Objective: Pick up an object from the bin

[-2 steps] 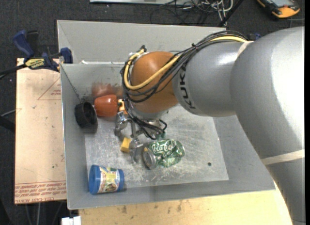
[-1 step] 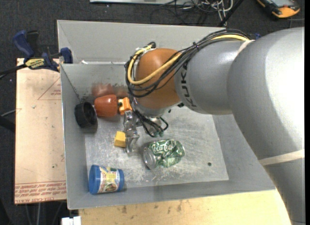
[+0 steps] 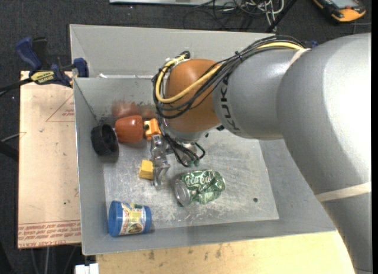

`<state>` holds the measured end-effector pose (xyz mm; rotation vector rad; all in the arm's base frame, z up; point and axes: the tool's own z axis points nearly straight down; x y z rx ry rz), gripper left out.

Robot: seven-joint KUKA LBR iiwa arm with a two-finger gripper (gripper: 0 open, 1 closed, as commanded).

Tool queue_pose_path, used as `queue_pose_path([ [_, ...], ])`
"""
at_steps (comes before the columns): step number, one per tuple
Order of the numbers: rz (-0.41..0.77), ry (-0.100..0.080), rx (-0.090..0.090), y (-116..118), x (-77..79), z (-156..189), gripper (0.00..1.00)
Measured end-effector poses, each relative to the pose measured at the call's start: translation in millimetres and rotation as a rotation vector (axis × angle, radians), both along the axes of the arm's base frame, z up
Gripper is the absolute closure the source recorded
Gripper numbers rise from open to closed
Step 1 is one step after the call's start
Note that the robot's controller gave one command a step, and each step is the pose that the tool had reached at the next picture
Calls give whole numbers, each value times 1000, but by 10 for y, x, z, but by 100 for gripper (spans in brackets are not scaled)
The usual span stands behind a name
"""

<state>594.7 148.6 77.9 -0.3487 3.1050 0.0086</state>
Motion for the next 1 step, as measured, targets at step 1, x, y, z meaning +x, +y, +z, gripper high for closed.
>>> queue_pose_path([
  [1, -36, 12, -5, 83, 94, 1247, 100],
])
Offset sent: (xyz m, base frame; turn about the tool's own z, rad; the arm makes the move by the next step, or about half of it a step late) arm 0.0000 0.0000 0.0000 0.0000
